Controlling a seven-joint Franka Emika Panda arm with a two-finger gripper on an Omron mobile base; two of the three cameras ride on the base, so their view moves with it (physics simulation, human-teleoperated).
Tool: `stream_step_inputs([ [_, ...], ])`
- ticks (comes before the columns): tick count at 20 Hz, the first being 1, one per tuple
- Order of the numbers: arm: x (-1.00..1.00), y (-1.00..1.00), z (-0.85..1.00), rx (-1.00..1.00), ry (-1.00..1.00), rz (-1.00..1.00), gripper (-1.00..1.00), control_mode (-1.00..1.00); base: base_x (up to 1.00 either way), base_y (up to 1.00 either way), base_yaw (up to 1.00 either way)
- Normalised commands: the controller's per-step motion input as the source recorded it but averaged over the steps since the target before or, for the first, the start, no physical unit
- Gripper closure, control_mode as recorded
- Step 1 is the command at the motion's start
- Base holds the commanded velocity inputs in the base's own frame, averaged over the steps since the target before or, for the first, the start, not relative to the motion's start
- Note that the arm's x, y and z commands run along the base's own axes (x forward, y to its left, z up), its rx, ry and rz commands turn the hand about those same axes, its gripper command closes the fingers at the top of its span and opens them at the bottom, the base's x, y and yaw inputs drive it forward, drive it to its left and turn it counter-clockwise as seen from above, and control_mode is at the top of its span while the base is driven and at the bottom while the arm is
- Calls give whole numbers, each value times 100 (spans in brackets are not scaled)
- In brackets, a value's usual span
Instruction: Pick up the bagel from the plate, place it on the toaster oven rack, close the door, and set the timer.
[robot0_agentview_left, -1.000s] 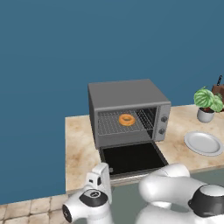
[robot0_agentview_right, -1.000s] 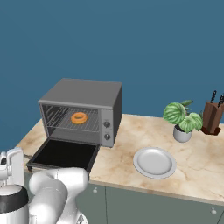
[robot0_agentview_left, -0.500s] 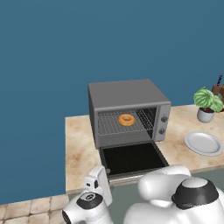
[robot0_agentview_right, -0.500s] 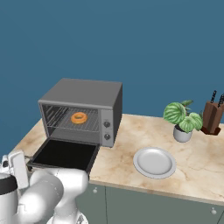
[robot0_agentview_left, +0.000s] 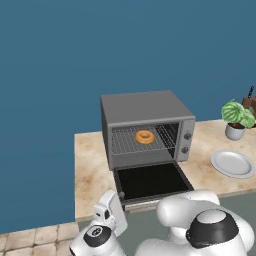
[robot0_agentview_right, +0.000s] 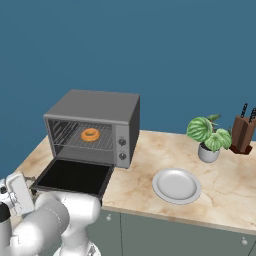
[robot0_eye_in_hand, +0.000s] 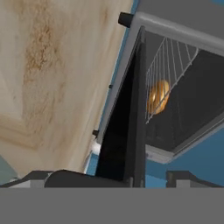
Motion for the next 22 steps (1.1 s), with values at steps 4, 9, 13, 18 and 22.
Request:
stream_step_inputs([
  [4, 49, -1, 68, 0, -16, 0, -100, -100, 0, 0, 0],
  [9, 60, -9, 85, 0, -16, 0, -100, -100, 0, 0, 0],
  [13, 70, -17, 100, 0, -12, 0, -100, -100, 0, 0, 0],
  [18, 67, -25, 100, 0, -3, 3, -100, -100, 0, 0, 0],
  [22, 64, -30, 94, 0, 0, 11, -100, -100, 0, 0, 0],
])
